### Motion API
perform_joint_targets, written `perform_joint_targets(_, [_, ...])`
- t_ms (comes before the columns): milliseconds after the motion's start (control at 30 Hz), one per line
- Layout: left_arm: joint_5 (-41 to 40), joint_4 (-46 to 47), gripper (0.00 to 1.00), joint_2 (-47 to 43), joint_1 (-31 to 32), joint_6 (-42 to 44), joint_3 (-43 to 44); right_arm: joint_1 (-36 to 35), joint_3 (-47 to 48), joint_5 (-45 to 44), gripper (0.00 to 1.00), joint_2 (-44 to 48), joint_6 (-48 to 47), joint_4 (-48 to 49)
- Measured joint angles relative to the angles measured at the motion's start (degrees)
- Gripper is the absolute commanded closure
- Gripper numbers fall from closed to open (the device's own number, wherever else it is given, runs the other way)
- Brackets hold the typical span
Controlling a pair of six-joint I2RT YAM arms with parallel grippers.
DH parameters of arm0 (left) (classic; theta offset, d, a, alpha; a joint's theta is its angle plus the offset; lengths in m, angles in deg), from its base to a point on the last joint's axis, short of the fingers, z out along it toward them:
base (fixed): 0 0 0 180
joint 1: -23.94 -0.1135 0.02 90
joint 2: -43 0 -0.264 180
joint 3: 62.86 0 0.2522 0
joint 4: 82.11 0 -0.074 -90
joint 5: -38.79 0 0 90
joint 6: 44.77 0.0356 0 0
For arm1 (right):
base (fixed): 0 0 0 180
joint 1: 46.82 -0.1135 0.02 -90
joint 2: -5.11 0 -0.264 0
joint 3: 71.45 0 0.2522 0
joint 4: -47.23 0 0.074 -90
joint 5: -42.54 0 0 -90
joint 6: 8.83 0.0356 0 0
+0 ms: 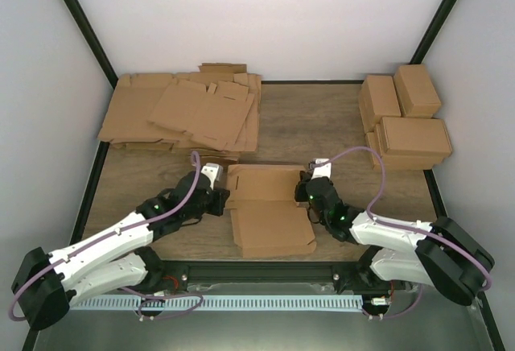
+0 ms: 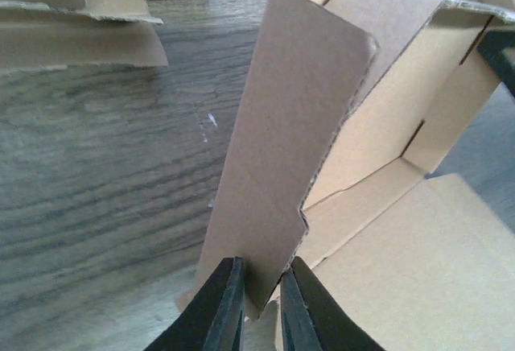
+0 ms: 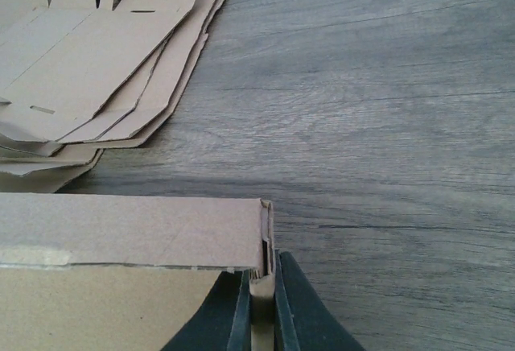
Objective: Fold the paper box
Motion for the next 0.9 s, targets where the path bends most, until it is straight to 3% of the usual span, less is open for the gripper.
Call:
perform_joint_targets(100, [-1.8, -0.3, 0.96, 0.6, 0.1, 0.6, 0.2, 0.0, 0.0, -0.1, 0.96, 0.0, 0.4, 0.0])
perform_joint_targets(167, [-3.2, -0.7, 0.96, 0.8, 0.1, 1.0, 0.5, 0.0, 0.0, -0.3, 0.93, -0.1, 0.4, 0.0])
perform_joint_targets(333, [-4.5, -1.4, 0.96, 0.9, 0.1, 1.1, 0.7, 0.0, 0.0, -0.2, 0.66, -0.5, 0.9, -0.3])
perform_joint_targets(633, [-5.2, -2.5, 0.96, -3.3, 1.2, 0.4, 2.3, 0.0, -2.4, 3.9, 0.63, -1.4, 1.6, -1.0])
perform_joint_targets(800, [-5.3, -3.0, 0.96, -3.0, 1.2, 0.6, 2.4, 0.2, -3.7, 5.0, 0.47, -3.1, 1.4, -0.5])
perform_joint_targets(900, [-5.0, -3.3, 0.96, -2.5, 1.2, 0.9, 2.4, 2.8, -3.7, 9.4, 0.45, -4.0, -0.2, 1.5])
